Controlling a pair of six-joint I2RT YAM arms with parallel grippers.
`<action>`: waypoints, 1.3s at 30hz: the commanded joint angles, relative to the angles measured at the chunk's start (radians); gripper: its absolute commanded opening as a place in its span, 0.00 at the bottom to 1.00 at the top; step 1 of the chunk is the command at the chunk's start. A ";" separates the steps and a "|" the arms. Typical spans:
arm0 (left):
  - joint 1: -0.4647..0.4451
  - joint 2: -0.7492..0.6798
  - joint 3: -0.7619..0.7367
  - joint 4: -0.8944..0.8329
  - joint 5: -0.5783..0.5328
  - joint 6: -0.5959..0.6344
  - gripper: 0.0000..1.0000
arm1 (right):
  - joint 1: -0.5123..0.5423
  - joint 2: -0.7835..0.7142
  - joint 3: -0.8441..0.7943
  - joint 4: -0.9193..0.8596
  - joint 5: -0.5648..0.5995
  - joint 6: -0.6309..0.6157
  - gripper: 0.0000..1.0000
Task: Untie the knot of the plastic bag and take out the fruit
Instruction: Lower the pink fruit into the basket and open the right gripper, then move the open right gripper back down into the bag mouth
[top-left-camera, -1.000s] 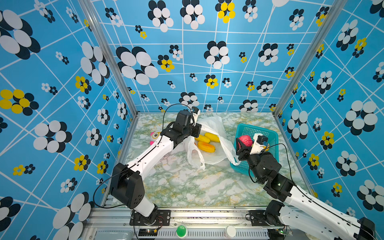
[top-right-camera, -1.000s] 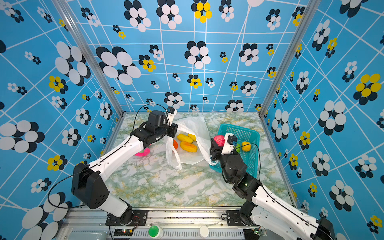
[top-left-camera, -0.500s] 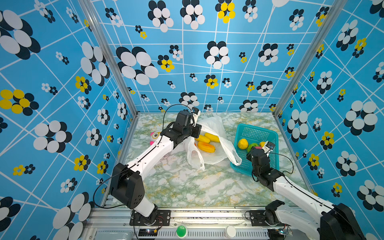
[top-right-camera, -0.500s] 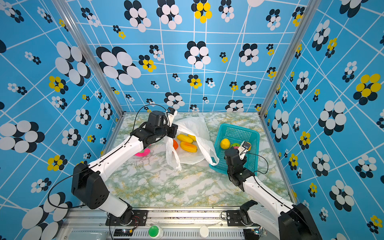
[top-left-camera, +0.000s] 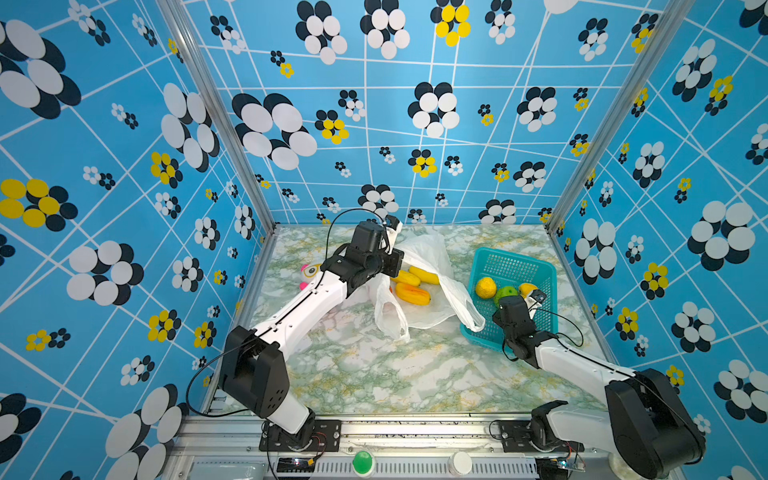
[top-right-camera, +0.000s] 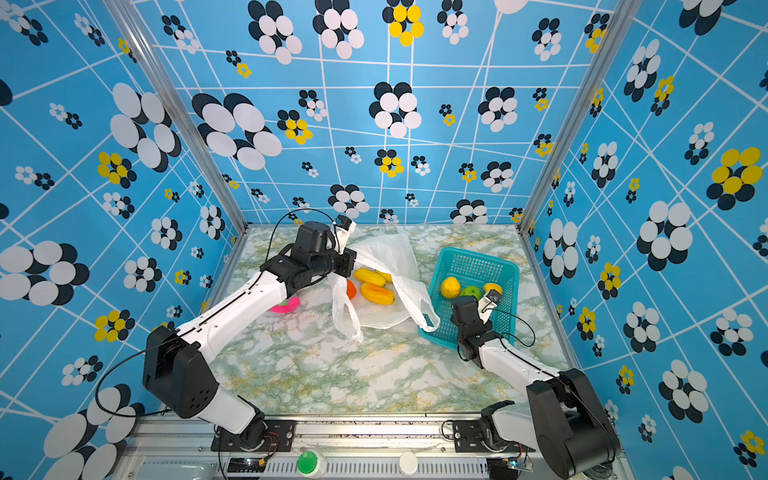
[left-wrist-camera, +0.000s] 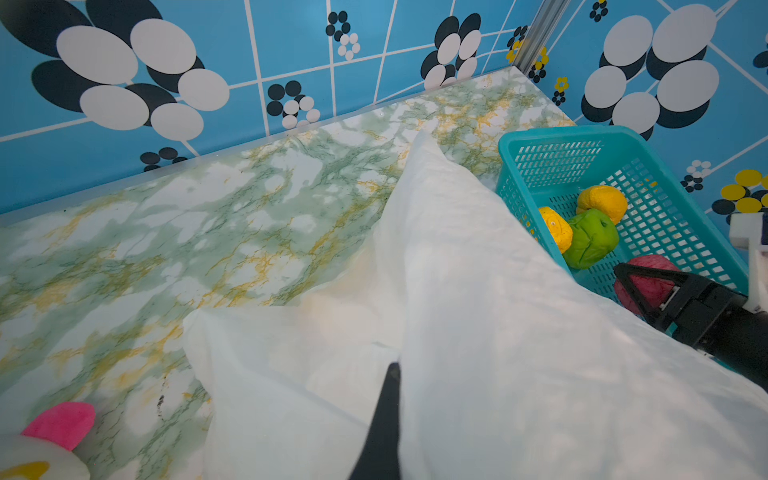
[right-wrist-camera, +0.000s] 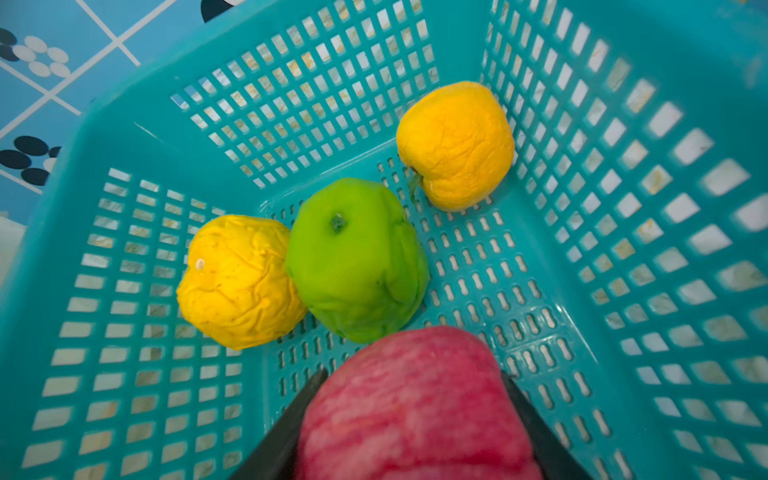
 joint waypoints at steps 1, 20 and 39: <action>0.008 0.009 0.040 -0.029 0.027 -0.004 0.00 | -0.008 -0.001 -0.017 0.004 -0.017 0.014 0.30; 0.006 0.013 0.041 -0.021 0.014 0.007 0.00 | 0.000 -0.458 0.037 -0.178 -0.084 -0.200 0.90; 0.006 0.005 0.039 -0.020 0.009 0.016 0.00 | 0.603 -0.334 0.372 -0.140 -0.379 -0.725 0.57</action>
